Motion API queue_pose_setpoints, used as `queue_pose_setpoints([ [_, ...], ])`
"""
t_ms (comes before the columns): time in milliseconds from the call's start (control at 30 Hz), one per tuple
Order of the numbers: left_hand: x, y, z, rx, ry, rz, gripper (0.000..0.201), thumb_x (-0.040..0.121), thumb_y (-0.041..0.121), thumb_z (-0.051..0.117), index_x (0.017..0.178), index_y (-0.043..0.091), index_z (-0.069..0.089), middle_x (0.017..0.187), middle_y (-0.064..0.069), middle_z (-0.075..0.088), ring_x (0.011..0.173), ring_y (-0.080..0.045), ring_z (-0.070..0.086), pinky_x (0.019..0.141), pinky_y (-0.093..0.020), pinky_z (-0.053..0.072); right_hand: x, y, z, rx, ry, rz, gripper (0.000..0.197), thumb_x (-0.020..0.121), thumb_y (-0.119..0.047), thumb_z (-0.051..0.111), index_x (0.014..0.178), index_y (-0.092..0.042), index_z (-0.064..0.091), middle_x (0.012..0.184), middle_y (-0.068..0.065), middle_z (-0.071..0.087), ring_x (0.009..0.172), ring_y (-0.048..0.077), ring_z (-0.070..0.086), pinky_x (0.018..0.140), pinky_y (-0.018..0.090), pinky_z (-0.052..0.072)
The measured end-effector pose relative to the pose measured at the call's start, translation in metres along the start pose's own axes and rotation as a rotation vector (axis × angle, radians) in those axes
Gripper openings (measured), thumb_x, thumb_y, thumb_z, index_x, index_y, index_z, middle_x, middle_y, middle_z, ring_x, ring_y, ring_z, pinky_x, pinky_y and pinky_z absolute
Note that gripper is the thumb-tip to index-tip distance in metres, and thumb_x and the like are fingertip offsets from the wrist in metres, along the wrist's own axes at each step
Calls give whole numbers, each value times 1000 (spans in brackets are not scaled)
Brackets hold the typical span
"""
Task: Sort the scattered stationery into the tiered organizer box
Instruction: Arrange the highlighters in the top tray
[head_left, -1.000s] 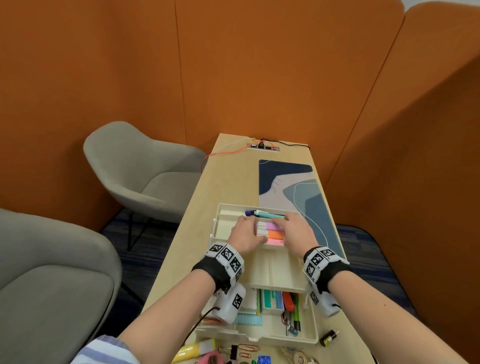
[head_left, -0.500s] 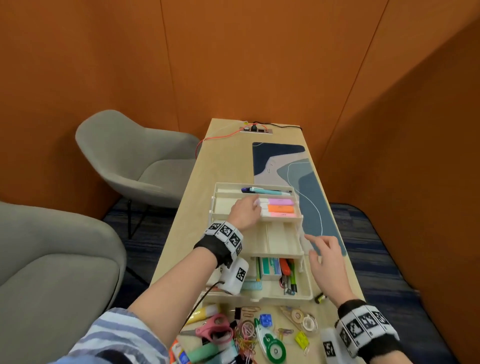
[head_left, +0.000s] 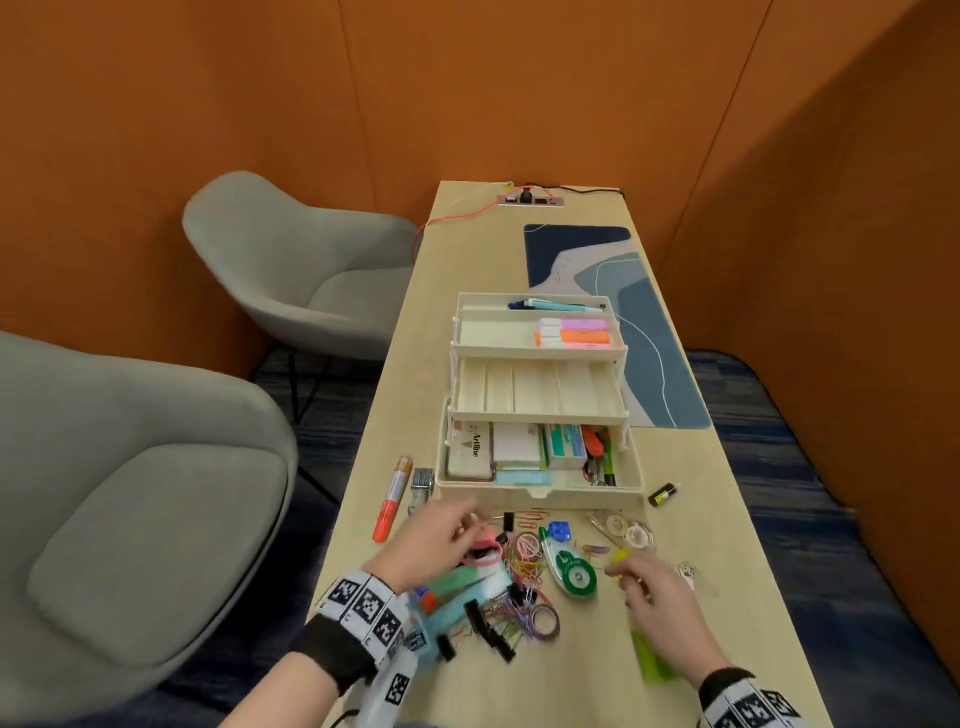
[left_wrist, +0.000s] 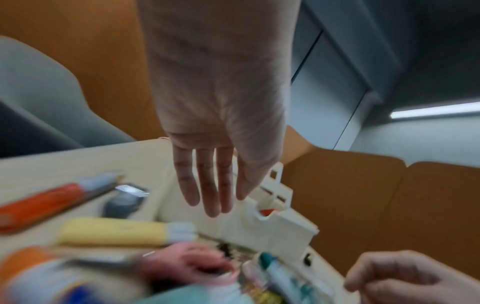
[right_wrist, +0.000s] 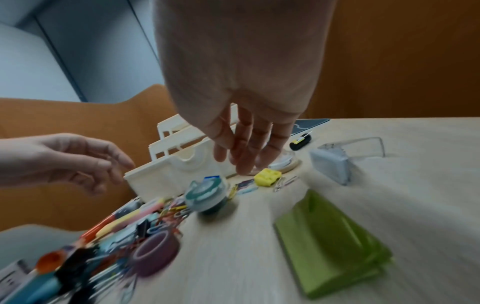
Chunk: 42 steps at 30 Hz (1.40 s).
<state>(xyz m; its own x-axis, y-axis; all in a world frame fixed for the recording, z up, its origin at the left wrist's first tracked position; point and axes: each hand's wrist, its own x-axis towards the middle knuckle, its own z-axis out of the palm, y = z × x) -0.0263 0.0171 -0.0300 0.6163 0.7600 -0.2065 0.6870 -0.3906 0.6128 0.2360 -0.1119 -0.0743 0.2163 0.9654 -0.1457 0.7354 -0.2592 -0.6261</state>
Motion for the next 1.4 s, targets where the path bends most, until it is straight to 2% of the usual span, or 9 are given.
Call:
queue_pose_setpoints([
  [167,-29,-35,5,60,94,-154,17,93,24,55,109,23,61,101,11,61,85,-2,55,73,-14,43,-3,-37,18,-83,-147,-136,21,95,-17,46,105,-25,63,101,-12,56,95,1,51,85,18,42],
  [267,-37,-39,13,131,114,-162,16,90,29,57,105,27,58,104,12,53,100,-7,50,90,-25,43,1,-63,39,-155,-246,-218,22,96,-22,43,105,-26,62,96,-12,47,90,7,50,80,22,43],
  [400,-36,-29,35,366,-4,-114,39,88,35,56,125,25,47,125,7,48,120,-14,40,109,-37,27,9,-82,51,-249,-272,-249,23,94,-20,42,106,-23,61,99,-9,43,84,9,43,73,24,35],
  [533,-27,-24,49,501,-24,-119,49,89,31,55,134,20,39,132,-1,48,123,-21,41,107,-39,26,10,-81,56,-299,-257,-283,27,92,-14,42,113,-22,57,114,-3,47,96,13,47,74,24,35],
  [733,-20,-26,58,550,2,-136,45,89,22,51,132,18,40,132,-3,52,121,-23,46,103,-40,29,12,-87,75,-436,-249,-450,37,90,-10,46,125,-22,52,130,0,48,118,22,41,94,34,40],
  [933,-15,-26,63,617,-29,-157,46,85,14,54,128,16,39,126,-6,56,116,-27,51,100,-41,32,15,-88,91,-622,-232,-421,34,77,-21,62,111,-20,58,117,6,57,110,29,53,89,43,45],
  [1000,-15,-25,63,617,-33,-148,47,84,10,54,128,15,39,125,-7,57,116,-27,51,100,-42,31,16,-88,90,-631,-220,-403,40,66,-25,71,104,-22,60,107,4,62,101,26,59,80,40,50],
  [1167,-14,-26,58,483,-7,-123,51,85,8,52,133,16,36,123,-5,56,115,-25,53,104,-42,30,20,-83,91,-602,-204,-463,39,84,-19,54,122,-17,47,129,5,49,123,27,42,102,43,35],
  [1400,-8,-24,40,263,-78,-119,35,89,12,54,122,16,41,120,-8,50,101,-29,56,89,-40,44,25,-76,80,-541,-214,-409,20,89,-22,49,109,-21,51,121,2,46,112,21,41,95,37,32],
])
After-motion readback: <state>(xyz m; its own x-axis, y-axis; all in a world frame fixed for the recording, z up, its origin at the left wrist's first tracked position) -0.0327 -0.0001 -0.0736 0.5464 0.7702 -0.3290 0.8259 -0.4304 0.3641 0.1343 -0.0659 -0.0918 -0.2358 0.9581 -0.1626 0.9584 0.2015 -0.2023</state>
